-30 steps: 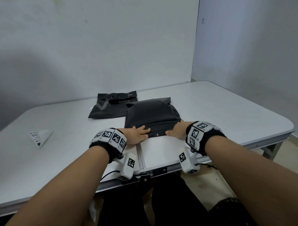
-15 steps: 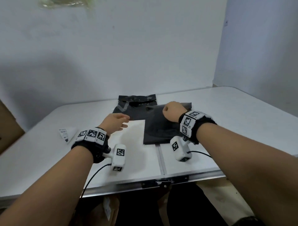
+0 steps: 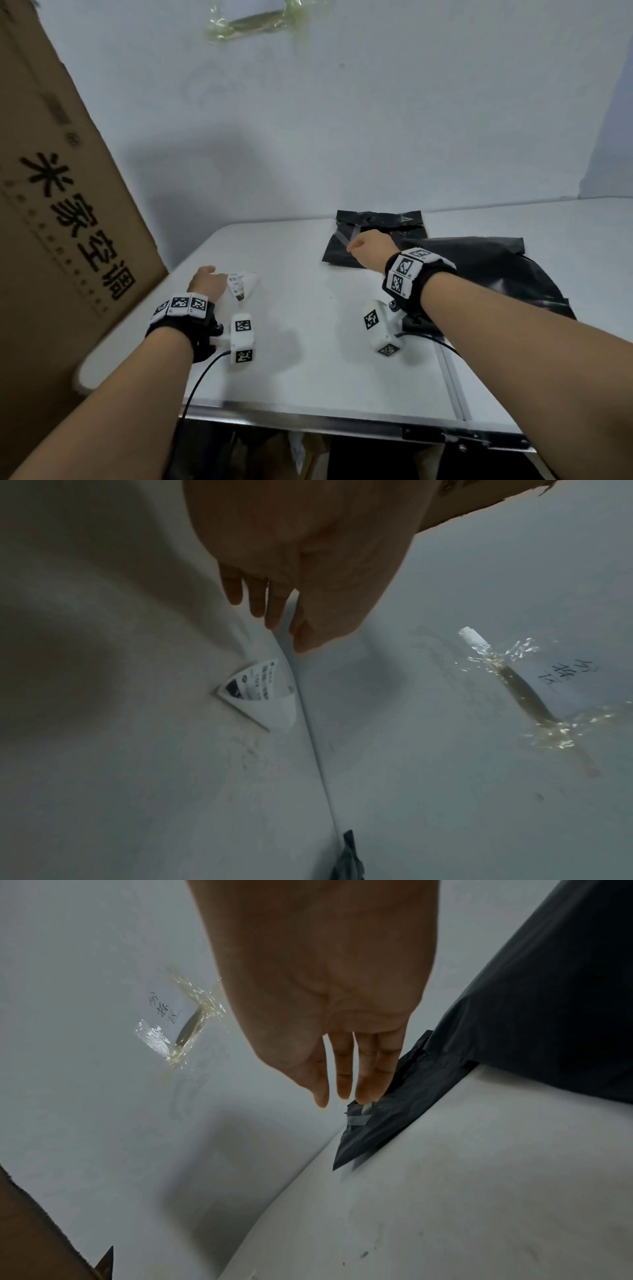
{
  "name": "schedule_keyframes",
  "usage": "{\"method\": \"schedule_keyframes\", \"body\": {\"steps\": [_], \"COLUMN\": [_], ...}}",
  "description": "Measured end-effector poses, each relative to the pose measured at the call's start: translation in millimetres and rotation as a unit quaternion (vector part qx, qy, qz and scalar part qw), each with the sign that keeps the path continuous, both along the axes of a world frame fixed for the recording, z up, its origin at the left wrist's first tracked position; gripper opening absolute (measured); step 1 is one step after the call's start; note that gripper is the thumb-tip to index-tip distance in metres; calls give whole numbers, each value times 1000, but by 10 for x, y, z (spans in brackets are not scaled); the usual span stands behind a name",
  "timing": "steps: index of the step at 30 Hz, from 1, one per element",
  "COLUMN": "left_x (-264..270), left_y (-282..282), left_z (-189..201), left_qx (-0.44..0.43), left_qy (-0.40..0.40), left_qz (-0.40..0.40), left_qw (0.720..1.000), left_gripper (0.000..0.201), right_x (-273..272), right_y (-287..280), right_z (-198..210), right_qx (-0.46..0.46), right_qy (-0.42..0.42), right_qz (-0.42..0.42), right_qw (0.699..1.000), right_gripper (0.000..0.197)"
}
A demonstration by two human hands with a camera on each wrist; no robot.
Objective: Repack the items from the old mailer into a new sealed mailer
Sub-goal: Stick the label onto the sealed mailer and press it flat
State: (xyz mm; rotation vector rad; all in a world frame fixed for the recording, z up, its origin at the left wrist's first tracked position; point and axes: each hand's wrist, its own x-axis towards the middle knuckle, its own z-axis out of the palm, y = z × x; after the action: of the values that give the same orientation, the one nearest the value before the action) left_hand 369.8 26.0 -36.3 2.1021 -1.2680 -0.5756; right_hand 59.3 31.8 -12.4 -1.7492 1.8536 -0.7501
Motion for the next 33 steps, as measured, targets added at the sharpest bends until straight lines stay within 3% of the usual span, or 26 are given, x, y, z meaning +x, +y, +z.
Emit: {"method": "schedule_keyframes", "body": {"steps": [5, 8, 11, 15, 17, 19, 21, 24, 28, 29, 33], "left_x": [-13, -64, -143, -148, -111, -142, -264, -416, -821, -929, -1325], "left_y": [-54, -106, -60, -14, -82, -68, 2, 1, 25, 38, 112], "left_z": [-92, -168, -167, -115, -125, -98, -31, 68, 370, 435, 624], "left_qx": [72, 62, 55, 39, 56, 15, -48, -143, -227, -223, -162], "left_qy": [-21, 4, -6, -24, -68, -56, 35, 31, 117, 146, 181], "left_qz": [-24, -3, -6, 15, -7, -15, 37, 31, -108, -157, -289], "left_qw": [997, 998, 998, 999, 996, 998, 998, 989, 961, 951, 926], "left_gripper": [45, 49, 36, 29, 35, 33, 32, 27, 9, 4, 15], "right_x": [20, 28, 47, 48, 32, 8, -18, -51, -119, -150, -371], "right_y": [-23, -22, -20, -11, -11, -14, -20, -37, -48, -42, 51], "right_z": [-57, -78, -102, -120, -126, -129, -132, -154, -150, -135, -25], "right_qx": [-4, -5, -2, -1, -3, -5, -10, -32, -90, -109, -144], "right_qy": [-39, -52, -62, -68, -74, -85, -103, -142, -214, -226, -253], "right_qz": [-2, 0, -1, -4, -3, -2, -6, -6, -5, -10, -18], "right_qw": [999, 999, 998, 998, 997, 996, 995, 989, 973, 968, 956], "right_gripper": [30, 29, 27, 28, 29, 30, 30, 31, 15, 12, 18]}}
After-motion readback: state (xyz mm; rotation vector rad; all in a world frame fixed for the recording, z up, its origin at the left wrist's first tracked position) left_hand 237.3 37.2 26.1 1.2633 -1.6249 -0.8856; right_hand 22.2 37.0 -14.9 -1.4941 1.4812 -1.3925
